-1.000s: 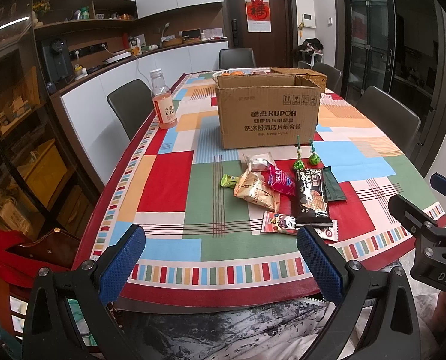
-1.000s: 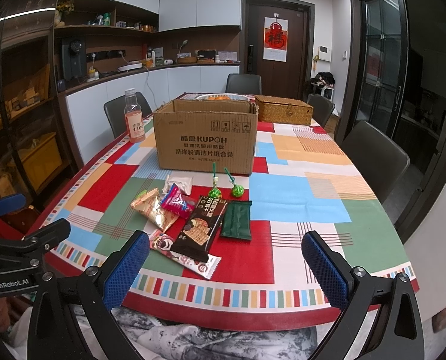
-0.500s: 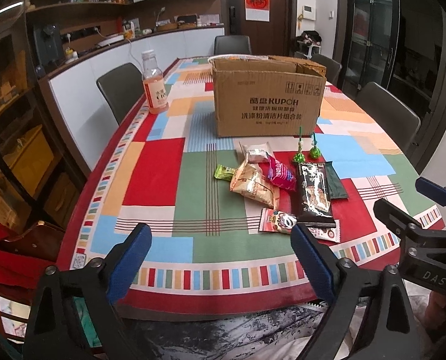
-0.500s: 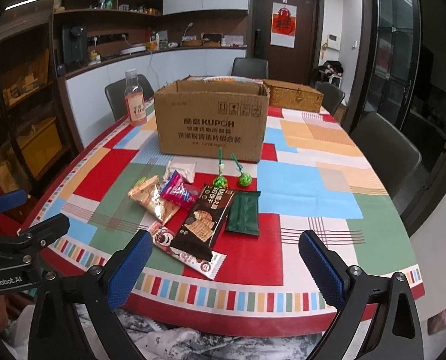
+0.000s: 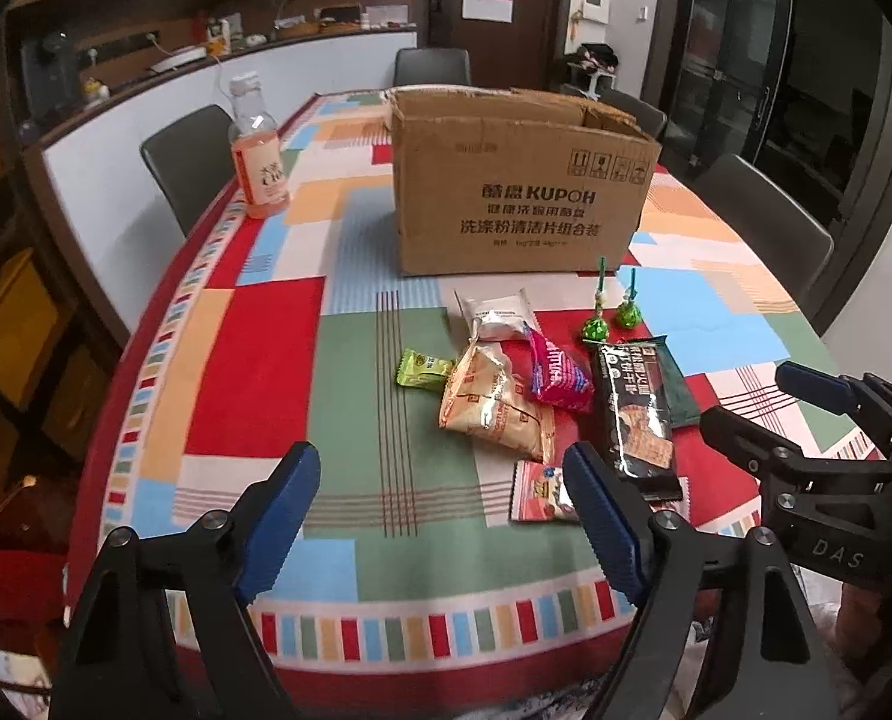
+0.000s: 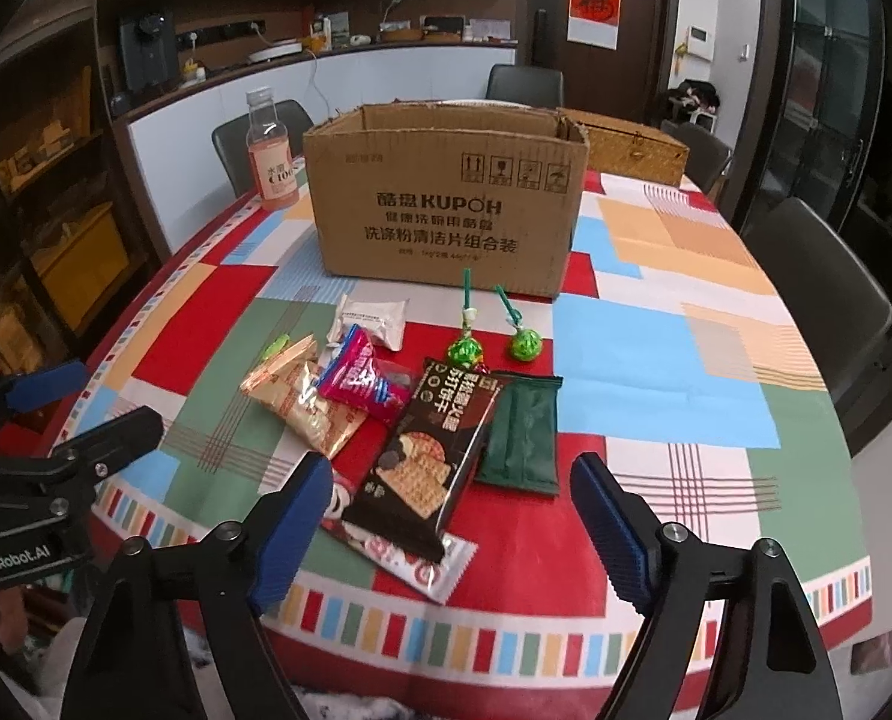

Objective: Organize snacks
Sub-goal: 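Grasp the cracker biscuit bag with the left tool while the right tool grasps the dark cracker pack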

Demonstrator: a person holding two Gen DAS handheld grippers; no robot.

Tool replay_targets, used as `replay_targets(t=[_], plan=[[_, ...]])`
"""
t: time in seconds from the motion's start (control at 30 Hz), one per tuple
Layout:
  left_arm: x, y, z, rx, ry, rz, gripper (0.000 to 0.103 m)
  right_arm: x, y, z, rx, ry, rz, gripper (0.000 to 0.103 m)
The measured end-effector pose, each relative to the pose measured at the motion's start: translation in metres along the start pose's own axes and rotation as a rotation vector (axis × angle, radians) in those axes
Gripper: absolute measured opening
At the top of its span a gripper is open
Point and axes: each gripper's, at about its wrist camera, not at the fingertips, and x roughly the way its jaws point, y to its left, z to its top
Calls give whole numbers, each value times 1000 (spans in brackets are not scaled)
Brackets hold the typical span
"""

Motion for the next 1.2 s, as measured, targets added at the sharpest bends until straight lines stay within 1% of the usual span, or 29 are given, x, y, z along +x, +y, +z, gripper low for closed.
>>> replay_targets(t=[0.07, 0.13, 0.37, 0.5, 0.6, 0.73, 0.8, 0.97, 1.17, 1.2], plan=[[13, 3, 4, 5, 16, -8, 83, 12, 2, 5, 1, 31, 13, 79], [25, 5, 7, 10, 35, -17, 81, 23, 5, 9, -4, 59, 27, 77], [64, 10, 10, 19, 98, -110, 74, 58, 5, 16, 11, 161, 56, 73], [82, 8, 14, 50, 125, -110, 74, 77, 3, 16, 36, 225, 66, 70], [95, 7, 16, 57, 150, -145, 71, 90, 3, 16, 52, 262, 62, 68], [108, 8, 18, 38, 178, -204, 68, 98, 5, 17, 53, 286, 51, 68], [114, 9, 19, 29, 190, -219, 65, 100, 7, 19, 45, 288, 44, 68], [123, 10, 22, 12, 200, -258, 65, 109, 6, 22, 48, 303, 29, 66], [133, 6, 27, 7, 209, -295, 60, 118, 2, 20, 71, 333, 40, 60], [134, 4, 28, 7, 209, -302, 58, 118, 1, 19, 76, 338, 45, 58]])
